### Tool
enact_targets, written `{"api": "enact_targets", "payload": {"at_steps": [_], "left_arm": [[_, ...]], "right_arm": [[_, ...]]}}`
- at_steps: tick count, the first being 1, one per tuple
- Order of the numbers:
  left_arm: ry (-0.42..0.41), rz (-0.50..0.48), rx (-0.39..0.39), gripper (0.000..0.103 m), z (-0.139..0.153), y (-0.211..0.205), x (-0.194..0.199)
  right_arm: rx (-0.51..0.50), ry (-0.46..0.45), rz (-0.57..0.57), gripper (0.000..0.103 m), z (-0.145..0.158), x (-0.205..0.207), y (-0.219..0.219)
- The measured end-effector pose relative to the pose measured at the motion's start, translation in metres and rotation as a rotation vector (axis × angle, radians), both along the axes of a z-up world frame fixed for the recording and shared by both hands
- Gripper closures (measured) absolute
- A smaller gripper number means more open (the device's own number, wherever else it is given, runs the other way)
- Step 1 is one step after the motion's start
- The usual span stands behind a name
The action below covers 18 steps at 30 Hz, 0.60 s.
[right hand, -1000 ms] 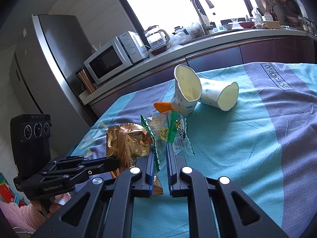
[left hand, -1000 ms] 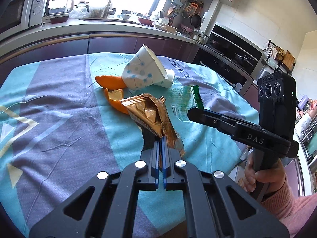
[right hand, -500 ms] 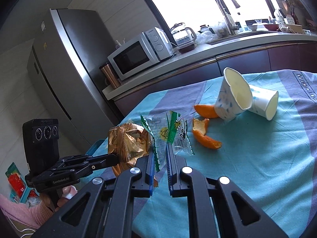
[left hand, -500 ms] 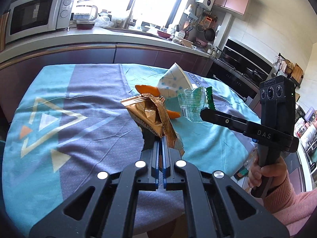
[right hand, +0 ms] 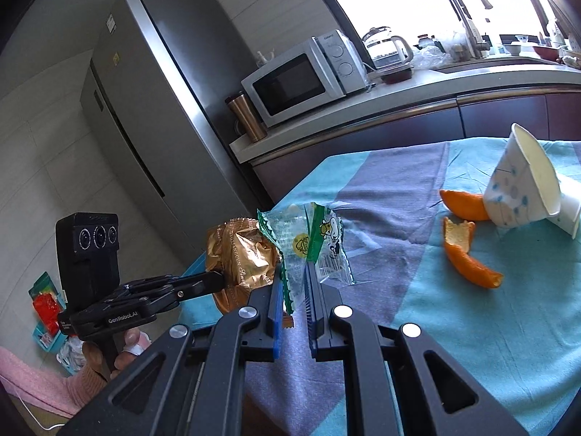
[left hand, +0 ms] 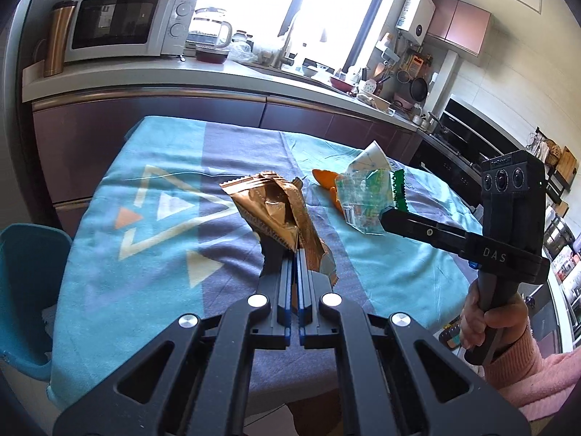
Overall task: Collect trash
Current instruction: 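Carry the gold and clear wrappers over the teal bin with both tools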
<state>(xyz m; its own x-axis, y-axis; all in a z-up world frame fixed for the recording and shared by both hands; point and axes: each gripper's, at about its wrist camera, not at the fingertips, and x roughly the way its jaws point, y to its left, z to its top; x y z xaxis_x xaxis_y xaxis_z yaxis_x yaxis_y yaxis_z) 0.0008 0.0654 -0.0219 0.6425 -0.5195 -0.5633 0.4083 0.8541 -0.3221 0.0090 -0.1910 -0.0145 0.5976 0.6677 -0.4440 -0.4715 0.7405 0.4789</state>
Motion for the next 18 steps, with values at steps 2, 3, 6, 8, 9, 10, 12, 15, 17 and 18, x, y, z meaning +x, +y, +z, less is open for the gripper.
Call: {"api": "enact_targets", "payload": {"at_steps": [2, 3, 6, 8, 9, 10, 12, 15, 17, 18], "left_arm": [[-0.005, 0.021, -0.001, 0.1, 0.001, 0.01, -0.002], [-0.006, 0.031, -0.003, 0.1, 0.002, 0.013, -0.003], [-0.012, 0.063, -0.011, 0.1, 0.004, 0.028, -0.005], [-0.017, 0.086, -0.015, 0.1, 0.005, 0.038, -0.008], [-0.019, 0.098, -0.015, 0.1, 0.006, 0.043, -0.01], [-0.021, 0.11, -0.016, 0.1, 0.006, 0.049, -0.011], [-0.024, 0.135, -0.017, 0.1, 0.007, 0.059, -0.013], [-0.028, 0.179, -0.019, 0.1, 0.008, 0.078, -0.017], [-0.031, 0.215, -0.018, 0.1, 0.009, 0.091, -0.019], [-0.032, 0.231, -0.018, 0.1, 0.01, 0.097, -0.02]], "right_arm": [[-0.001, 0.0, 0.023, 0.093, 0.001, 0.002, 0.01], [-0.001, 0.0, 0.035, 0.093, 0.002, 0.003, 0.015], [-0.007, -0.002, 0.071, 0.093, 0.004, 0.007, 0.03], [-0.005, -0.001, 0.097, 0.093, 0.005, 0.01, 0.041], [-0.008, -0.002, 0.109, 0.093, 0.005, 0.011, 0.046], [-0.01, -0.002, 0.121, 0.093, 0.006, 0.012, 0.052], [-0.014, -0.003, 0.147, 0.093, 0.007, 0.015, 0.063], [-0.014, -0.001, 0.183, 0.093, 0.009, 0.022, 0.08], [-0.01, 0.001, 0.208, 0.093, 0.009, 0.026, 0.09], [-0.009, 0.001, 0.221, 0.093, 0.009, 0.028, 0.096]]}}
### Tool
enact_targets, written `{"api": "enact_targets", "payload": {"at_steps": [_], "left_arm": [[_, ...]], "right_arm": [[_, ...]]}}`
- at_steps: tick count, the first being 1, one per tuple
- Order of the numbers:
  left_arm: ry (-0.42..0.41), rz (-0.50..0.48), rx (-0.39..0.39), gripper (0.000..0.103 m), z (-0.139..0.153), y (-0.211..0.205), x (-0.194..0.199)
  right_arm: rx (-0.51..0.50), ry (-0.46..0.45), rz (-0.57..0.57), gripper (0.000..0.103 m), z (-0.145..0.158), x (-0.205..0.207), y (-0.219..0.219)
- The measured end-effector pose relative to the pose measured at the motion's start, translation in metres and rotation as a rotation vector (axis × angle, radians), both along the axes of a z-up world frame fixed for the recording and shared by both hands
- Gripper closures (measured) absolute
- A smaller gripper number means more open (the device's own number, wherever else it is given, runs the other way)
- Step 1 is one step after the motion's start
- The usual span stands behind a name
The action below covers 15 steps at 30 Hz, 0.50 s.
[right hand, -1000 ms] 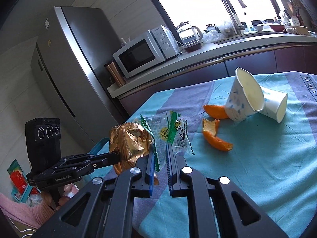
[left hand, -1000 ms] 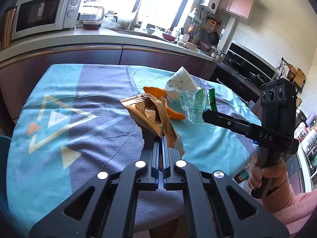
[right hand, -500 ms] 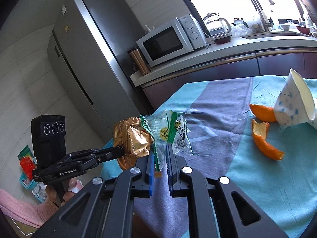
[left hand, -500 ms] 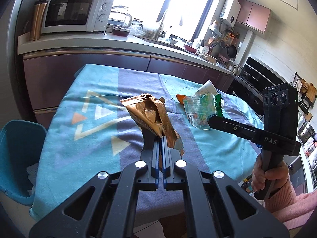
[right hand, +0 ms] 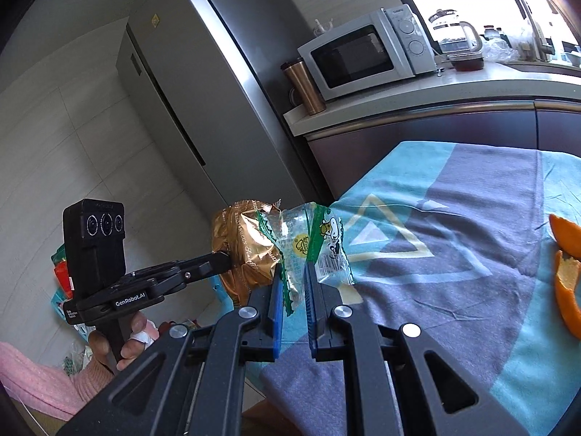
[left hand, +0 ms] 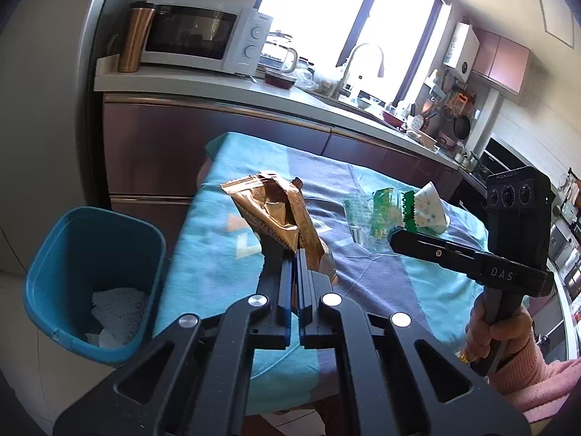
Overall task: Collect trash
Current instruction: 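Carry the gold and clear wrappers over the teal bin with both tools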
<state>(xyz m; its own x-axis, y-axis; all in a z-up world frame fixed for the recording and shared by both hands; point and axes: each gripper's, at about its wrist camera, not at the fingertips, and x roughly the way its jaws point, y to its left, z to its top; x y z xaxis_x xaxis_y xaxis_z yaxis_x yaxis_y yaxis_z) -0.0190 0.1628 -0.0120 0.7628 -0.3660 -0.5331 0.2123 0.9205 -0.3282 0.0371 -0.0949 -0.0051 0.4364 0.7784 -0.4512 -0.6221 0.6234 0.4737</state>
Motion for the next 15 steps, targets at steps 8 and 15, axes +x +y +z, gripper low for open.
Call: {"api": "enact_targets", "payload": {"at_steps": [8, 15], "left_arm": [[-0.012, 0.152, 0.007, 0.1, 0.005, 0.061, -0.01], [-0.005, 0.258, 0.021, 0.1, 0.004, 0.105, -0.014]], "right_arm": [[-0.013, 0.002, 0.119, 0.093, 0.002, 0.015, 0.051], [-0.032, 0.014, 0.22, 0.093, 0.0, 0.026, 0.099]]}}
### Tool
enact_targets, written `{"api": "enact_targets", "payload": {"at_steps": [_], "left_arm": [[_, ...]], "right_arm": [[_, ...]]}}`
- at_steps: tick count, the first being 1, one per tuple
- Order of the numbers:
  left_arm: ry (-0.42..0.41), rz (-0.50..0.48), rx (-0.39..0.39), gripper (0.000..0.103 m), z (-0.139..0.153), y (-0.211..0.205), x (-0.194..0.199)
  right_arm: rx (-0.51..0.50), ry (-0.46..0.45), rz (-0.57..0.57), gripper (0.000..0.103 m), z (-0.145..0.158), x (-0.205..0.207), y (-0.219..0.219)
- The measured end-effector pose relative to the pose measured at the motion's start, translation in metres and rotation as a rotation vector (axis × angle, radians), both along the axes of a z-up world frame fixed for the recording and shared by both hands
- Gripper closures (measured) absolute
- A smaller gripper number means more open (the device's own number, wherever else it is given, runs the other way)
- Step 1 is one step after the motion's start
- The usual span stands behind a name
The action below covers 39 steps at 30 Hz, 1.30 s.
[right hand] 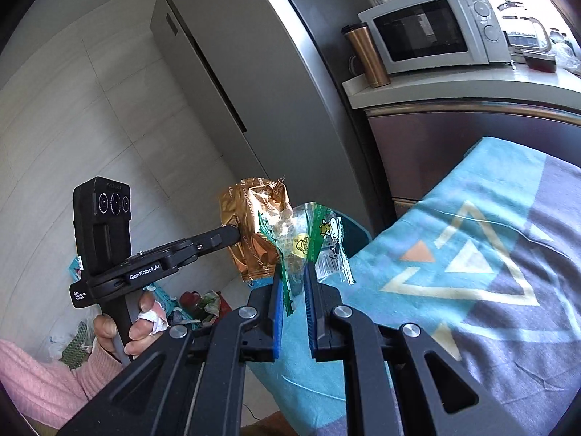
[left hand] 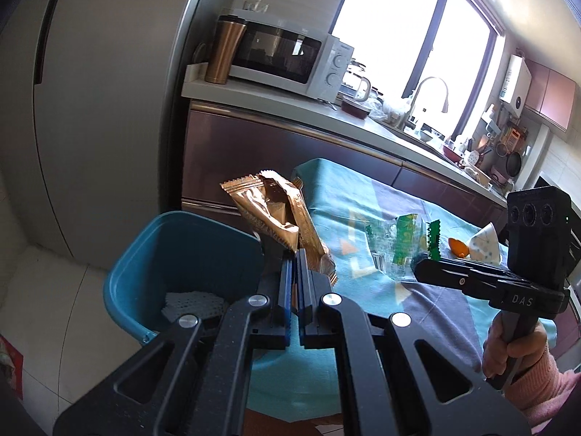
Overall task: Collect trash
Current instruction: 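Carry the gold and clear wrappers over the teal bin with both tools, then open both tools over the teal bin to release the wrappers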
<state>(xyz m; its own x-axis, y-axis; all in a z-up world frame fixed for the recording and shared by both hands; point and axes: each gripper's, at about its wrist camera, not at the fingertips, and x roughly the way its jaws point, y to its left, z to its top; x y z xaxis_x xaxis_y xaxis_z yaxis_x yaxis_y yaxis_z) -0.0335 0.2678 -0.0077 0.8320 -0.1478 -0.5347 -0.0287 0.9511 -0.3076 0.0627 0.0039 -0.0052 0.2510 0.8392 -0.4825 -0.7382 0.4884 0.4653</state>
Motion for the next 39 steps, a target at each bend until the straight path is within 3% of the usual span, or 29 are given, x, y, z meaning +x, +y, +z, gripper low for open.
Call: {"api": "enact_targets", "payload": {"at_steps": [15, 32, 39], "left_arm": [[0.083, 0.117, -0.017, 0.1, -0.032, 0.05, 0.01], [0.182, 0.158, -0.031, 0.098, -0.075, 0.063, 0.033], [0.22, 0.16, -0.059, 0.092, -0.093, 0.065, 0.045]], "right_arm": [[-0.066, 0.055, 0.122, 0.093, -0.015, 0.021, 0.083], [-0.206, 0.137, 0.11, 0.091, -0.054, 0.044, 0.128], [-0.237, 0.162, 0.079, 0.085, -0.06, 0.047, 0.131]]}}
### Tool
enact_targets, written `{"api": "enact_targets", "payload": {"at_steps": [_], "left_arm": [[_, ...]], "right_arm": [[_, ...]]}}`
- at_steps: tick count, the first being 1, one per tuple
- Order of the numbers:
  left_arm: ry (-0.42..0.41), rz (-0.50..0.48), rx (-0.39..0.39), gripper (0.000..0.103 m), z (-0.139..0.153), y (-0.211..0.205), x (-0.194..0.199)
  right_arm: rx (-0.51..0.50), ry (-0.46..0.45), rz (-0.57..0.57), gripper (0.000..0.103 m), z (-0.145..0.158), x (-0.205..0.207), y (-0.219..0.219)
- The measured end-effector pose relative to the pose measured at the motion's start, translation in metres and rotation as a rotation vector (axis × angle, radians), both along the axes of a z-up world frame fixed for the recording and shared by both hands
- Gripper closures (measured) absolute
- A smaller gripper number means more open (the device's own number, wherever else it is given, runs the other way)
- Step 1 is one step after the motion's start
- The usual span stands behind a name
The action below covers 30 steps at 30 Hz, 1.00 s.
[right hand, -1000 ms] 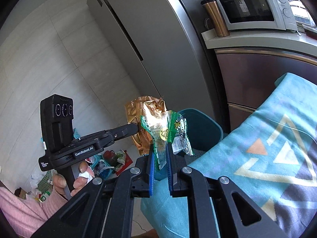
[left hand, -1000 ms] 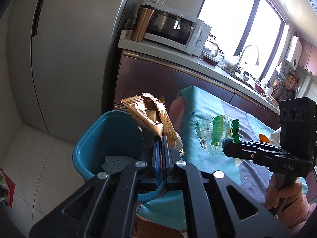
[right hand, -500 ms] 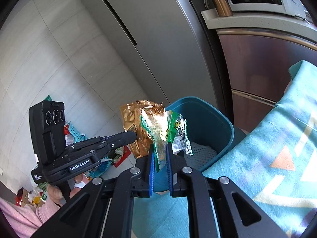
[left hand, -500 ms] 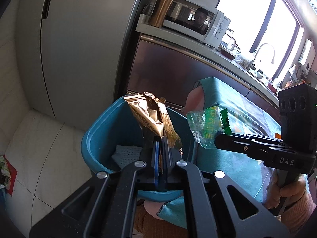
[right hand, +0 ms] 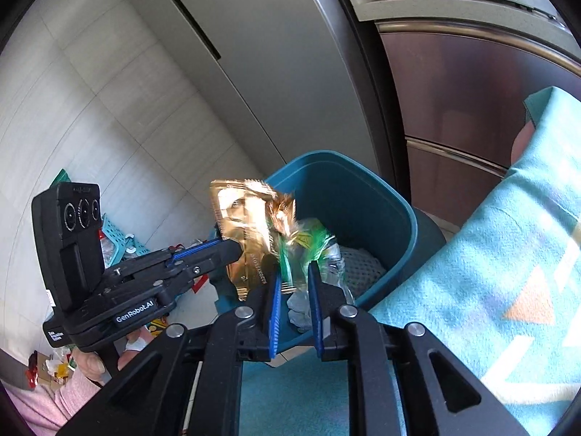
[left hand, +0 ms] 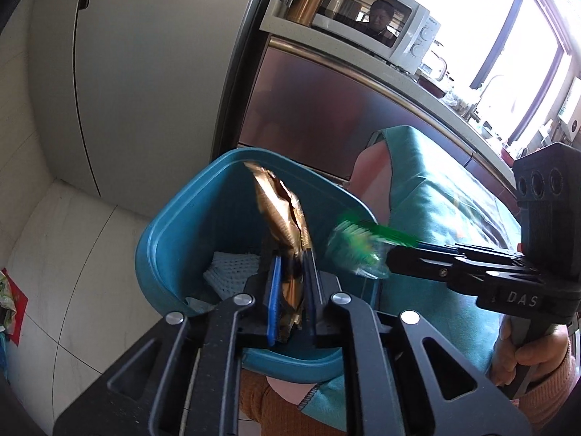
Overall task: Collect trash
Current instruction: 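Open both tools over the teal bin to release the wrappers, then move both open tools back over the orange peels and cups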
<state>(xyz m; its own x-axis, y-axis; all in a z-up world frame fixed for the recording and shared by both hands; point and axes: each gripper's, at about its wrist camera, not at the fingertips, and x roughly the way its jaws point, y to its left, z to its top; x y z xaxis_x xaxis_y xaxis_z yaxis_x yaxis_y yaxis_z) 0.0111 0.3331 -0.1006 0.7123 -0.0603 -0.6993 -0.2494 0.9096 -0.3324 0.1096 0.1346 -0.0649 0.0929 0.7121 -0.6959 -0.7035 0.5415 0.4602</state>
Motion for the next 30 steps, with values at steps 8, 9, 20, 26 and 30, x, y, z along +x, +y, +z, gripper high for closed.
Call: {"api": "enact_targets", "payload": {"at_steps": [8, 9, 20, 26, 30], "left_arm": [[0.019, 0.002, -0.007, 0.092, -0.011, -0.001, 0.004], [0.014, 0.002, -0.007, 0.092, -0.011, -0.002, 0.003], [-0.091, -0.059, 0.044, 0.076, 0.022, -0.028, -0.011], [-0.161, -0.127, 0.063, 0.066, 0.044, -0.057, -0.015], [-0.193, -0.19, 0.058, 0.054, 0.053, -0.084, -0.013]], "right_arm": [[0.012, 0.003, -0.008, 0.081, 0.0, 0.001, -0.005], [0.015, 0.003, -0.008, 0.08, -0.001, 0.001, -0.008], [0.079, -0.031, -0.029, 0.075, 0.011, -0.014, -0.042], [0.128, -0.1, -0.06, 0.072, 0.032, -0.033, -0.084], [0.139, -0.161, -0.115, 0.066, 0.044, -0.045, -0.118]]}}
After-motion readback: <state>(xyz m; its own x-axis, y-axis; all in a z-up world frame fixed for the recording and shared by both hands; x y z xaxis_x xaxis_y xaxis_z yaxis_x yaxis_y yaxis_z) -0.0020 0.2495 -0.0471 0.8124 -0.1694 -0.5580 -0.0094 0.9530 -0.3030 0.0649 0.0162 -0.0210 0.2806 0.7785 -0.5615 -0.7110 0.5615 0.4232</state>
